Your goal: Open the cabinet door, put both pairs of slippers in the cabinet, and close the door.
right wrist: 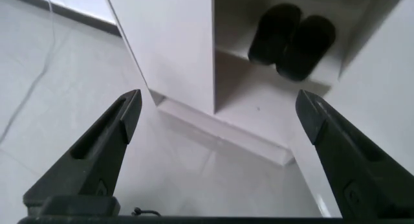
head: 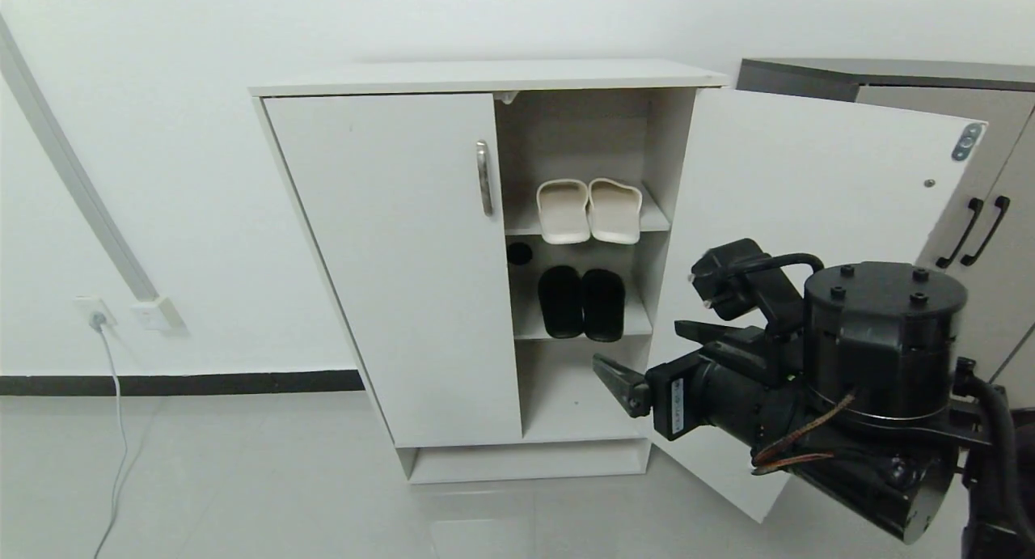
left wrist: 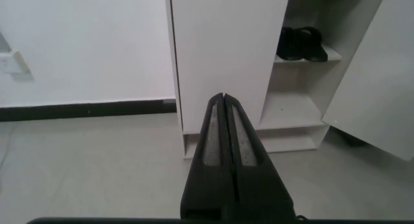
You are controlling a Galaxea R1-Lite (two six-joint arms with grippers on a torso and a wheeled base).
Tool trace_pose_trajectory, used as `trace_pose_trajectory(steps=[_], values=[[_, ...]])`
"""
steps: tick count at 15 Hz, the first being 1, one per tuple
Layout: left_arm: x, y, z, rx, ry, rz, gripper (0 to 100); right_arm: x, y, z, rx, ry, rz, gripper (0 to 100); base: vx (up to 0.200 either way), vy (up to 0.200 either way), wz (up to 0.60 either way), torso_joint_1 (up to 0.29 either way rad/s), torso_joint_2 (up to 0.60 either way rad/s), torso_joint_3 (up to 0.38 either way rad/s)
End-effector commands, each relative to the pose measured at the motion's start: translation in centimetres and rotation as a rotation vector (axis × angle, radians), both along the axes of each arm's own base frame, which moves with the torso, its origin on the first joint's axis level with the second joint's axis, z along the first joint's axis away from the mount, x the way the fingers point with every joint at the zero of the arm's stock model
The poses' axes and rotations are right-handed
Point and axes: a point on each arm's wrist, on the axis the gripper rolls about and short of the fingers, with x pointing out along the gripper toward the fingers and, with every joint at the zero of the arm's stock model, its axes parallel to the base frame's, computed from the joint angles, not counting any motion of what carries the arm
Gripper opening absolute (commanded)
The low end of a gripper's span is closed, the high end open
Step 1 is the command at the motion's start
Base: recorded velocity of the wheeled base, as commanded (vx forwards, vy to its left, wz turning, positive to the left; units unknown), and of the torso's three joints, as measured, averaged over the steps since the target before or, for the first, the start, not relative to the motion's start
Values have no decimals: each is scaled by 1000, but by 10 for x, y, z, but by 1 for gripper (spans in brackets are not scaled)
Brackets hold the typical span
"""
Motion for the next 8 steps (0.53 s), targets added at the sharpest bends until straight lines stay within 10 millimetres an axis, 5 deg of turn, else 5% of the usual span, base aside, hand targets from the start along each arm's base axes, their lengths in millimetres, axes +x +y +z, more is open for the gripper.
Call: trace_pose_trajectory(steps=[1,2,8], values=[[0,0,0,-2,2,0,0,3,1,-7,-17,8,-4,100,-200,0,0,-2,7,2],[0,0,0,-2,2,0,0,3,1,-7,-17,1,-3,100,-200,0,0,-2,12,2],[0,0,0,-2,2,0,0,3,1,-8,-22,0,-2,100,0,0,0,0,0,0]])
